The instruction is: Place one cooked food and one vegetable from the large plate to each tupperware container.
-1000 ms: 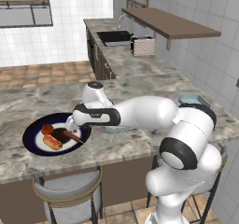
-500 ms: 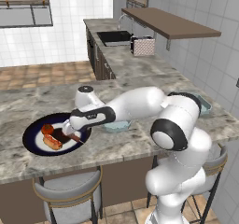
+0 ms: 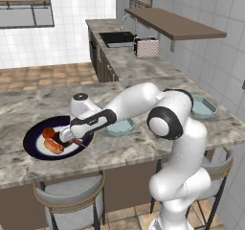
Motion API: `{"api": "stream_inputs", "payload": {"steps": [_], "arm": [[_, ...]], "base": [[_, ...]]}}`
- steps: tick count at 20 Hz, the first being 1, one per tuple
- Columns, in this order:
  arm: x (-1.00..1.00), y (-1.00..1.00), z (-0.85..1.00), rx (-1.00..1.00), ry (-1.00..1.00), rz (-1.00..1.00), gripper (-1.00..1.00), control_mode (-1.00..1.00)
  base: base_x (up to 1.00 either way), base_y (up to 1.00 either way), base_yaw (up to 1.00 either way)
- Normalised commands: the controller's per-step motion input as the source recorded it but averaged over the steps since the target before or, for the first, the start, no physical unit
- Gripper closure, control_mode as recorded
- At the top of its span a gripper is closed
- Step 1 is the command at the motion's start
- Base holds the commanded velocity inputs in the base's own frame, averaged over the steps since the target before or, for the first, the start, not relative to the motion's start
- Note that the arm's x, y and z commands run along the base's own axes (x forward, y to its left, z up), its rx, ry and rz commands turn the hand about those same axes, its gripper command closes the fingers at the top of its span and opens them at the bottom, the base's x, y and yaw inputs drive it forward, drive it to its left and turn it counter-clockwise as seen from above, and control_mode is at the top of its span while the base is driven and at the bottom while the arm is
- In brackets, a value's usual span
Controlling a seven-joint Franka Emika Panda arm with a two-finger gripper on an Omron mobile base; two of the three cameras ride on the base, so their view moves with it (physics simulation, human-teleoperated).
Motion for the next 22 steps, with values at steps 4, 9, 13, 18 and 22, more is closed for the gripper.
{"api": "stream_inputs", "payload": {"steps": [4,9,13,18,22], "arm": [[0.2,0.09,-0.22,0.0,0.0,0.0,-1.0,-1.0],[0.02,0.0,-0.28,0.0,0.0,0.01,-1.0,-1.0],[0.06,0.0,-0.39,0.0,0.0,0.01,1.0,-1.0],[0.02,0.0,-0.27,0.0,0.0,0.02,1.0,-1.0],[0.0,0.0,-0.05,0.0,0.0,0.02,1.0,-1.0]], "base": [[0.0,0.0,0.0],[0.0,0.0,0.0],[0.0,0.0,0.0],[0.0,0.0,0.0],[0.0,0.0,0.0]]}}
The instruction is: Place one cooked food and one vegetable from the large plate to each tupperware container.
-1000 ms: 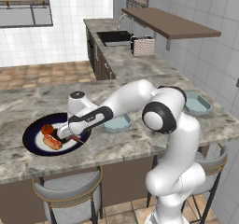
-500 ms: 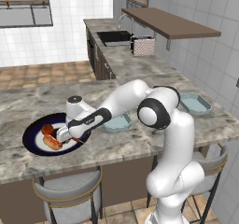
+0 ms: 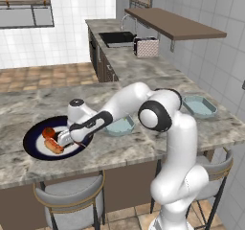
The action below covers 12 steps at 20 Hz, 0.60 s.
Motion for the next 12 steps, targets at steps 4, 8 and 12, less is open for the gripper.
{"api": "stream_inputs", "payload": {"steps": [4,8,12], "arm": [[-0.16,-0.09,0.04,0.0,0.0,0.0,1.0,-1.0],[-0.53,-0.7,0.63,0.0,-0.04,-0.08,1.0,-1.0],[-0.48,-0.89,0.82,0.0,0.0,-0.12,1.0,-1.0]], "base": [[0.0,0.0,0.0],[0.0,0.0,0.0],[0.0,0.0,0.0]]}}
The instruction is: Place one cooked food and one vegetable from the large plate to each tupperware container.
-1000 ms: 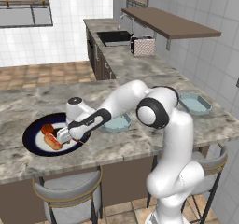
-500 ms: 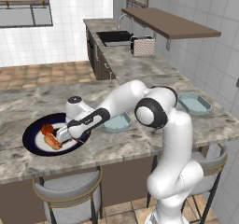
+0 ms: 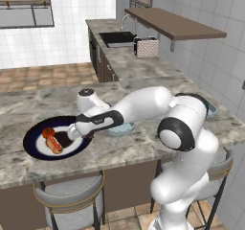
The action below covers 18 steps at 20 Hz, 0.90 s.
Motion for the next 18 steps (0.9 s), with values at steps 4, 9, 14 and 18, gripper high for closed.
{"api": "stream_inputs", "payload": {"steps": [4,9,14,18], "arm": [[-0.12,-1.0,0.63,0.02,0.0,-0.12,1.0,-1.0],[0.0,-1.0,0.39,0.04,0.0,-0.09,1.0,-1.0],[0.06,-0.76,0.14,0.03,-0.01,-0.08,1.0,-1.0],[0.3,-0.3,0.01,0.01,0.0,-0.02,1.0,-1.0]], "base": [[0.0,0.0,0.0],[0.0,0.0,0.0],[0.0,0.0,0.0],[0.0,0.0,0.0]]}}
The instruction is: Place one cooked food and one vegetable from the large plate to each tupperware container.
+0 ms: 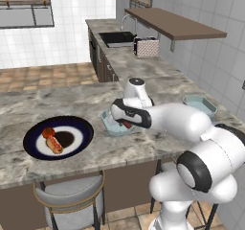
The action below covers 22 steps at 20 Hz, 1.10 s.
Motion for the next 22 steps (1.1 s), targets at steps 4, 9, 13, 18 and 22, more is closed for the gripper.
{"api": "stream_inputs", "payload": {"steps": [4,9,13,18,22], "arm": [[0.47,-0.02,0.02,0.01,0.0,0.0,1.0,-1.0],[0.46,-0.09,0.0,0.02,0.0,0.0,1.0,-1.0],[0.14,-0.11,0.0,0.0,-0.01,-0.05,1.0,-1.0],[0.0,0.0,-0.01,0.0,-0.1,-0.25,1.0,-1.0],[0.03,0.0,-0.01,0.0,-0.06,-0.21,1.0,-1.0]], "base": [[0.0,0.0,0.0],[0.0,0.0,0.0],[0.0,0.0,0.0],[0.0,0.0,0.0],[0.0,0.0,0.0]]}}
